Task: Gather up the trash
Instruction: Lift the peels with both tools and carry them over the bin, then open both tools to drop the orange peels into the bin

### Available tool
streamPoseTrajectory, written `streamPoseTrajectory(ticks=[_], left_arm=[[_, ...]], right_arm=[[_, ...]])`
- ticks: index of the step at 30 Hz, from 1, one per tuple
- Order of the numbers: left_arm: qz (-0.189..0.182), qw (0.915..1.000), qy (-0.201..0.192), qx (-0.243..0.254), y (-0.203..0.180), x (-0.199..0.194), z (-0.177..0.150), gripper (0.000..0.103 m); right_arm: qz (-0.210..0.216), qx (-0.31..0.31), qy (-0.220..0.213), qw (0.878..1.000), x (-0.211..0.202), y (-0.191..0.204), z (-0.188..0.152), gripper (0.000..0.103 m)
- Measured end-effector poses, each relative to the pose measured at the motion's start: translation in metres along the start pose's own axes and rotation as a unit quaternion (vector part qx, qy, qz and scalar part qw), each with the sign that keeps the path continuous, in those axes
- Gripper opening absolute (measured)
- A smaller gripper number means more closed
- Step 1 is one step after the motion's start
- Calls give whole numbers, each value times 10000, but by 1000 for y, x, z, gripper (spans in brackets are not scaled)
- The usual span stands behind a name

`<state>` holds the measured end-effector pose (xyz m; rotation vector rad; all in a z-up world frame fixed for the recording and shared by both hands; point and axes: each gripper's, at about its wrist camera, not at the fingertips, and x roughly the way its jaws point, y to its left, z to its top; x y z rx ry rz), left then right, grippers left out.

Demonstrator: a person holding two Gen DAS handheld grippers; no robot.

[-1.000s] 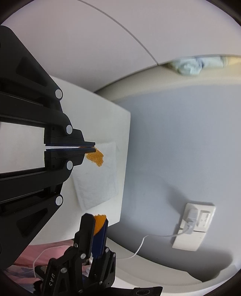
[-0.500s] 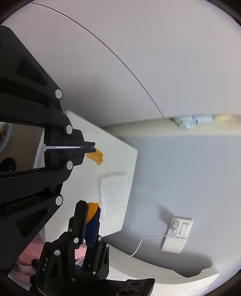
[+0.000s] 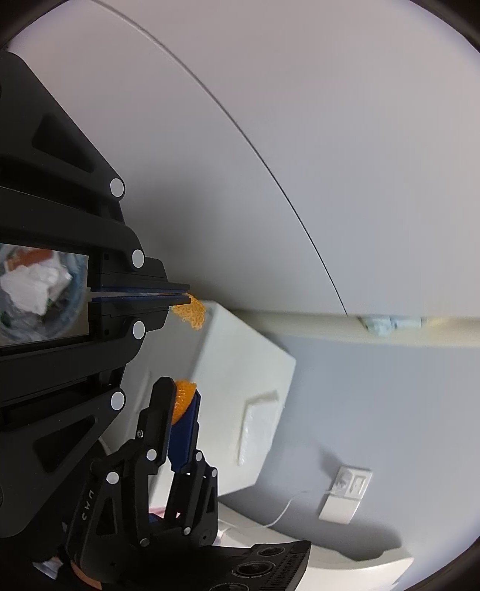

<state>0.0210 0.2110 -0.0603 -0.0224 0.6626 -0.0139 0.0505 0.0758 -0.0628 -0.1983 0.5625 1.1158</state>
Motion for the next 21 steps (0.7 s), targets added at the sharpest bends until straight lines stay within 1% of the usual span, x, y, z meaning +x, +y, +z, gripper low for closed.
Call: streamPoseTrajectory(ticks=[5, 9, 13, 17, 21], left_arm=[[140, 9994, 157, -289, 21, -5, -37, 0], [259, 9977, 361, -511, 36, -3, -74, 0], [413, 9942, 667, -731, 48, 6, -109, 0], [514, 9908, 827, -940, 59, 15, -133, 0], [512, 9863, 1029, -1180, 71, 32, -159, 0]], right_arm=[[171, -82, 306, 9994, 26, 21, -14, 18], [321, -150, 610, 9975, 52, 32, -32, 18], [430, -140, 925, 9947, 82, 35, -52, 18], [519, -176, 1250, 9906, 109, 36, -70, 18], [561, -247, 1577, 9856, 136, 32, -85, 18]])
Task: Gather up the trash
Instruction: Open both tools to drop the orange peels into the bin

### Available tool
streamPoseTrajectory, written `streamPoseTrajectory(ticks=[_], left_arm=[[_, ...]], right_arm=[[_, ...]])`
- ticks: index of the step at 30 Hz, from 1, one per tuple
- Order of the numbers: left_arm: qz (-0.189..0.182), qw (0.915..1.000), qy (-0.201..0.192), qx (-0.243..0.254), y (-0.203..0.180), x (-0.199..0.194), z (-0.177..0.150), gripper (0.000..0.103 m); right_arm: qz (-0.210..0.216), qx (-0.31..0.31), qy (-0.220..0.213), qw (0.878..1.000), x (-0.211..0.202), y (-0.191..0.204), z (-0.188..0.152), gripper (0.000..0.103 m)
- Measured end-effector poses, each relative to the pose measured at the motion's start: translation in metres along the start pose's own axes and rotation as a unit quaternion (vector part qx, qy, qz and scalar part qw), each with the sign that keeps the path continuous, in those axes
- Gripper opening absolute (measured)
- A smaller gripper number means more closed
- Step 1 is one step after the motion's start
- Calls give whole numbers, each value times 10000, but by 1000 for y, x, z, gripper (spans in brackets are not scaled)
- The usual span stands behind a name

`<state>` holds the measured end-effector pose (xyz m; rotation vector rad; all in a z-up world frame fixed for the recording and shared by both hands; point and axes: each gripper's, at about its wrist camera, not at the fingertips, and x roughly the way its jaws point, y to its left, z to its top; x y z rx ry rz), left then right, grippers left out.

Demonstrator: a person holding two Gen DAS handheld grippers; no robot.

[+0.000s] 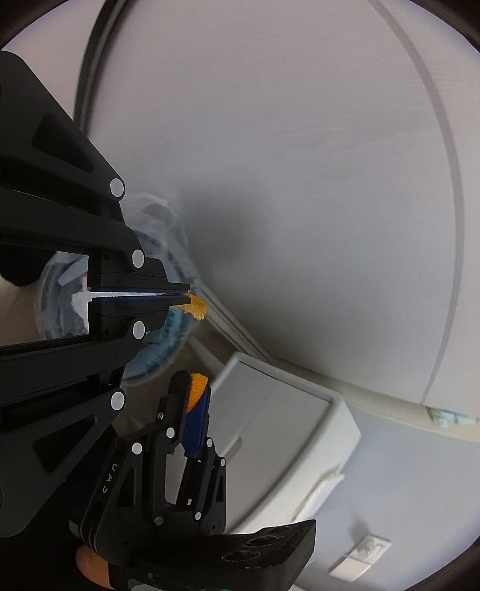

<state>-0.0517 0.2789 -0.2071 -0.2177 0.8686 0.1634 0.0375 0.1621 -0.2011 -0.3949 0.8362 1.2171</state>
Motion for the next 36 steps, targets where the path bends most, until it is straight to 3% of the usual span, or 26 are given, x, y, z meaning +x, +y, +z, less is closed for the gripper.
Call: streamPoseTrajectory(ticks=[17, 21, 27, 36], left_arm=[[-414, 9918, 1057, -583, 41, 122, -52, 0], [-432, 9893, 1287, -529, 40, 142, -59, 0], [-528, 9865, 1447, -548, 39, 161, -66, 0], [-529, 9871, 1404, -558, 39, 158, -68, 0]], right_arm=[[381, -49, 1207, 9919, 117, -3, -35, 18], [363, -116, 1457, 9886, 137, -6, -47, 18], [349, -299, 1715, 9841, 158, -8, -64, 18], [270, -611, 1664, 9838, 168, 10, -68, 19]])
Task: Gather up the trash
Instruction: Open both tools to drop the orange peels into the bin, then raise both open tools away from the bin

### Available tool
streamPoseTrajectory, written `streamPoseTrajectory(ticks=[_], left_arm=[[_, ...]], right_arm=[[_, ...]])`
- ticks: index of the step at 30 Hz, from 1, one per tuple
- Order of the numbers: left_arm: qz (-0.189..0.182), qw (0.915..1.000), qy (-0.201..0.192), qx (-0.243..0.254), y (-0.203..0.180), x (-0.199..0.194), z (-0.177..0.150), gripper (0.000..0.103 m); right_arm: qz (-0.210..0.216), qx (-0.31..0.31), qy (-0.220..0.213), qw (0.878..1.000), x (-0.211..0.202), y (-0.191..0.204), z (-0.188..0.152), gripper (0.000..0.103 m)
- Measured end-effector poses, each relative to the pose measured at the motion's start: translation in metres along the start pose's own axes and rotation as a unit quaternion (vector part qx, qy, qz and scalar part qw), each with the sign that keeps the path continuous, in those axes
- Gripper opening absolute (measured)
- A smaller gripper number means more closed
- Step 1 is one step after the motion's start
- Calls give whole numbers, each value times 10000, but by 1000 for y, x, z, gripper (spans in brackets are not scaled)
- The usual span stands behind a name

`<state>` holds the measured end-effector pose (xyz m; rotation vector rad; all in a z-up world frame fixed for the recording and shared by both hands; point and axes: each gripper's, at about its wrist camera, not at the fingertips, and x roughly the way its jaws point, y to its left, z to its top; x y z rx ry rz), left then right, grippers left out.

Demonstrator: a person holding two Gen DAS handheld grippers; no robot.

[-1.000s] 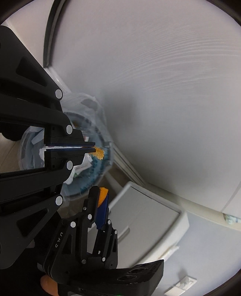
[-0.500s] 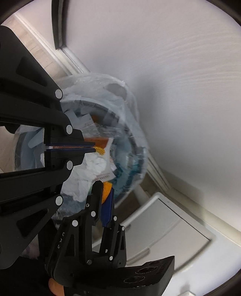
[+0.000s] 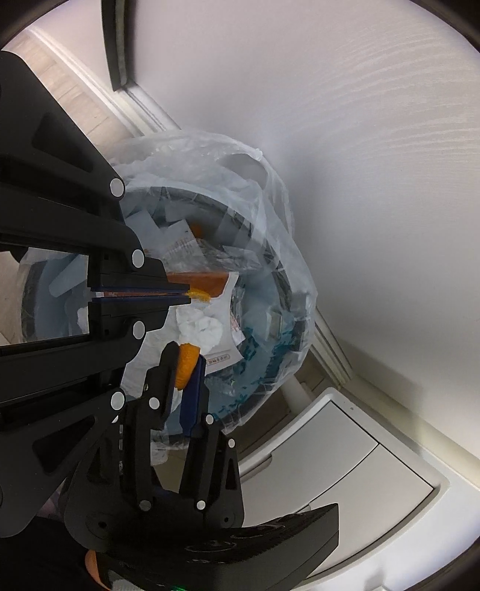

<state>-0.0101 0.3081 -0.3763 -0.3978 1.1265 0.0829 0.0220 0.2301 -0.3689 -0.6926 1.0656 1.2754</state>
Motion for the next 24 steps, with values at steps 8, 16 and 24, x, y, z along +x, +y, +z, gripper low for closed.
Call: streamPoseTrajectory(ticks=[8, 16, 24], left_arm=[[83, 9999, -27, 101, -6, -4, -3, 14], [332, 9993, -172, 83, -6, -7, -1, 86], [416, 9989, -229, 44, -5, -10, 1, 97]], right_arm=[[-367, -48, -208, 9991, -10, 5, -1, 66], [-646, -221, -281, 9973, -12, 12, -4, 91], [-658, -385, -312, 9966, -21, 9, -7, 94]])
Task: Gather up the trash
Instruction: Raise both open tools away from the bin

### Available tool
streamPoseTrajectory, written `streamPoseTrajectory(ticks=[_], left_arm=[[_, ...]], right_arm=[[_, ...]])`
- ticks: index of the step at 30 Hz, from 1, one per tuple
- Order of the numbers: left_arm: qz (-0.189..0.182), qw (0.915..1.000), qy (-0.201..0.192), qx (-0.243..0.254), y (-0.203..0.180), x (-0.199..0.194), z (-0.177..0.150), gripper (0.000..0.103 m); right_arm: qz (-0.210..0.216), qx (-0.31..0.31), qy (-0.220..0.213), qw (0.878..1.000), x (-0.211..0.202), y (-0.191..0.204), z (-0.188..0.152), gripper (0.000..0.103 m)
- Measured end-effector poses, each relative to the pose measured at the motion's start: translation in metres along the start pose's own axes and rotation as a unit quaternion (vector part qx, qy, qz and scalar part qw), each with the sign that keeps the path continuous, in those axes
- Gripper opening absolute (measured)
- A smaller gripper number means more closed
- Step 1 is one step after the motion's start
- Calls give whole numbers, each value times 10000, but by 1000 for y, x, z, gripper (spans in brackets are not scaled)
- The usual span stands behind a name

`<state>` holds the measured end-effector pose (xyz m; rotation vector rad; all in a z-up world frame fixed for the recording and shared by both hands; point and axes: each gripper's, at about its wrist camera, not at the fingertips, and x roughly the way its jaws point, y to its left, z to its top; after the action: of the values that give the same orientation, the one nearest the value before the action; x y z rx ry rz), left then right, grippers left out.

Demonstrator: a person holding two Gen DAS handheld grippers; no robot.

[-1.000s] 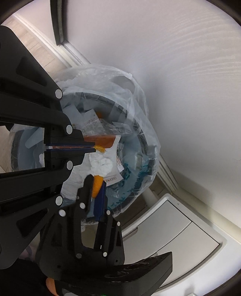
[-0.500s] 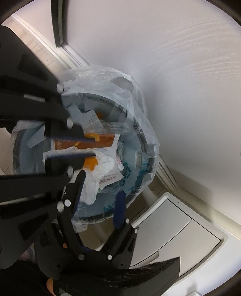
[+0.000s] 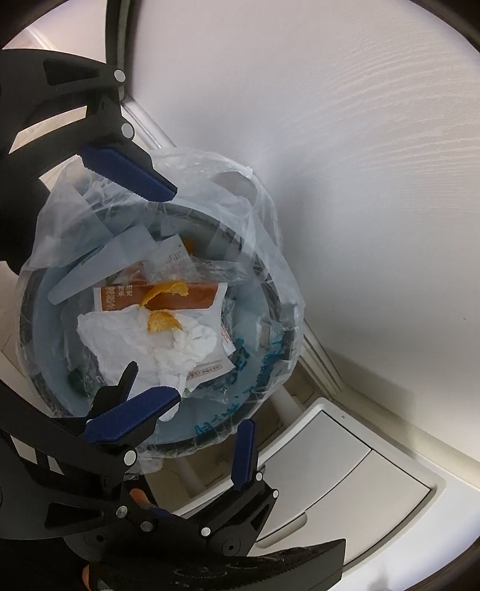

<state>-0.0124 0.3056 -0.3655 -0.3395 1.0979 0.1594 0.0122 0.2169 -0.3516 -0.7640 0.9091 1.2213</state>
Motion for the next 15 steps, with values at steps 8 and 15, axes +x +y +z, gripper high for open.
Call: streamPoseTrajectory(ticks=[8, 15], left_arm=[[29, 9998, -157, -116, 2, -12, 0, 97], [-40, 9991, -394, -128, -7, -45, -1, 97]], right_arm=[[-71, 59, 59, 9999, -24, -2, -9, 94], [-194, 486, -139, 9985, -69, -9, -15, 94]])
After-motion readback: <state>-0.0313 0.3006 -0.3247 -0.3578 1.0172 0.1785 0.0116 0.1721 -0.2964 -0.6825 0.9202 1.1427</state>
